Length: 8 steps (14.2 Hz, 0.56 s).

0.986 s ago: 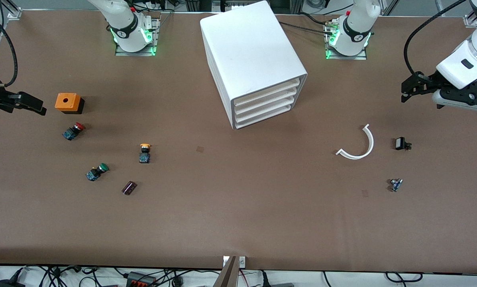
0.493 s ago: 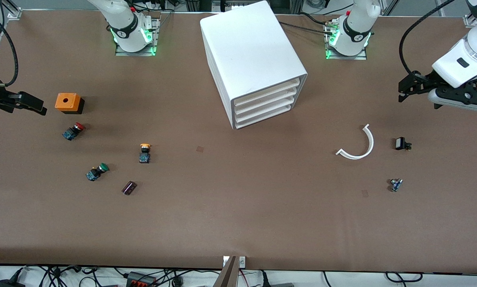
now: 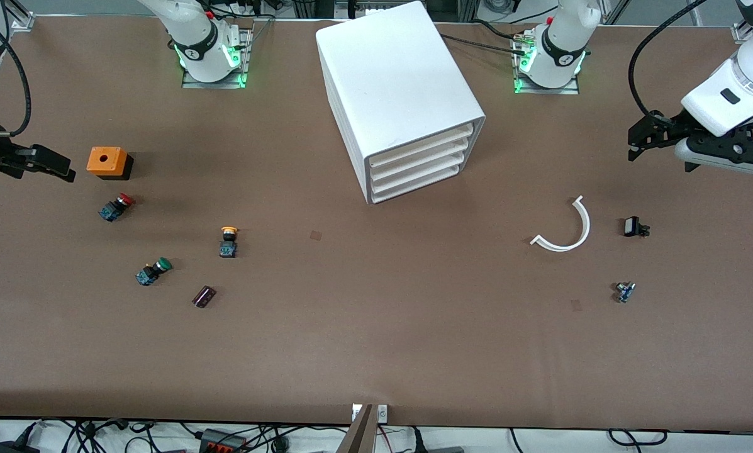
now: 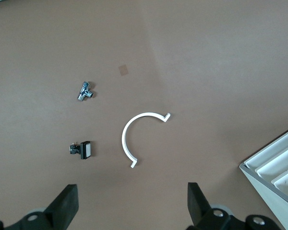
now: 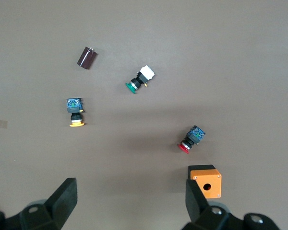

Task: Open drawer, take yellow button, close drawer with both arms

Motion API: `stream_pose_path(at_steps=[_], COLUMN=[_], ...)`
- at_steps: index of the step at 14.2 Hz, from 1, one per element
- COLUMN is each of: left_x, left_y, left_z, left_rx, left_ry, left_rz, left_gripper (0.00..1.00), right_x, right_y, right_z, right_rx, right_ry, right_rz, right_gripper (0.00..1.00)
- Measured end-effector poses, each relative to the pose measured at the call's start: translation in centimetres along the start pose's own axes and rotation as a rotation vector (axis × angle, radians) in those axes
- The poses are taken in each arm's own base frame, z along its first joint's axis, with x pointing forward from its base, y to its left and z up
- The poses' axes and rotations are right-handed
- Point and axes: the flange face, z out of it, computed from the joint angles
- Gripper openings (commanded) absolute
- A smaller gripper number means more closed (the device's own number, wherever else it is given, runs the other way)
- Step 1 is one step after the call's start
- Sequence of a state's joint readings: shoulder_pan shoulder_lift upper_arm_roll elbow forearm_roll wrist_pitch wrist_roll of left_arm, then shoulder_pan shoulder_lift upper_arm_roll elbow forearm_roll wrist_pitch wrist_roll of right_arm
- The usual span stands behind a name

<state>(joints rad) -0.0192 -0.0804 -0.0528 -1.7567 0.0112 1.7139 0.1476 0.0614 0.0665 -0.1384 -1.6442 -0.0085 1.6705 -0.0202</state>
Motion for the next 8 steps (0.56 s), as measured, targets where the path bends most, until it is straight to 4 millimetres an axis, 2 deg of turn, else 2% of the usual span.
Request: stream_pose_path(at_steps=[8], left_x=[-0.04], left_y=[-0.19], left_z=[0.01], left_rx=[0.000], left_ry=[-0.001], left_rz=[-0.004], left_gripper=[1.00], right_x=[0.06], right_y=[-0.31], right_z=[-0.05], right_rx=[-0.001], right_ry=[0.005], right_rz=[-0.006], right_gripper=[1.00])
